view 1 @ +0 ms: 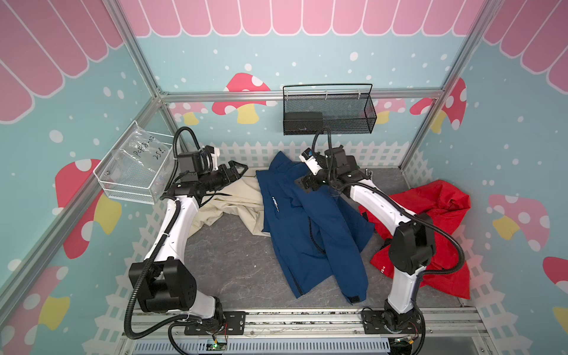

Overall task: Unzip the jacket
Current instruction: Flatten out the jacket at the center of the board.

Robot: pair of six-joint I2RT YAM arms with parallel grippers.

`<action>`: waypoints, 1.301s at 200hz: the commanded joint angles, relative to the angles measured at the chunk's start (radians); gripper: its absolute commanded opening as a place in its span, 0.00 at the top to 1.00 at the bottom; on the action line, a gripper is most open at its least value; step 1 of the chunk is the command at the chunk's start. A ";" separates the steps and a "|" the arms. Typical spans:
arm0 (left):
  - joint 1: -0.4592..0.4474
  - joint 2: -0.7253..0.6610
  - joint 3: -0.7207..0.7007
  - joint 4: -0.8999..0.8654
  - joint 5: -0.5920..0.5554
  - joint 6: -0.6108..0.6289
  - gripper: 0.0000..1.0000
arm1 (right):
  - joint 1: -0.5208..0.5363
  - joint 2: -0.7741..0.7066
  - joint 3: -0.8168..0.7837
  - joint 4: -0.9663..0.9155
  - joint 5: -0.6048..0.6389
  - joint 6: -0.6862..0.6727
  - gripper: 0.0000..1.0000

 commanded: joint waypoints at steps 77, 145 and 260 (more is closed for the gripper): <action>0.007 0.007 -0.072 -0.067 -0.020 0.159 0.05 | 0.079 0.240 0.132 -0.161 0.336 0.101 0.18; 0.000 0.004 -0.036 -0.051 -0.033 0.143 0.08 | -0.030 -0.008 0.189 -0.162 0.167 0.155 1.00; -0.245 0.245 0.062 0.043 -0.197 0.134 0.16 | -0.376 -0.046 -0.006 -0.069 -0.122 0.169 1.00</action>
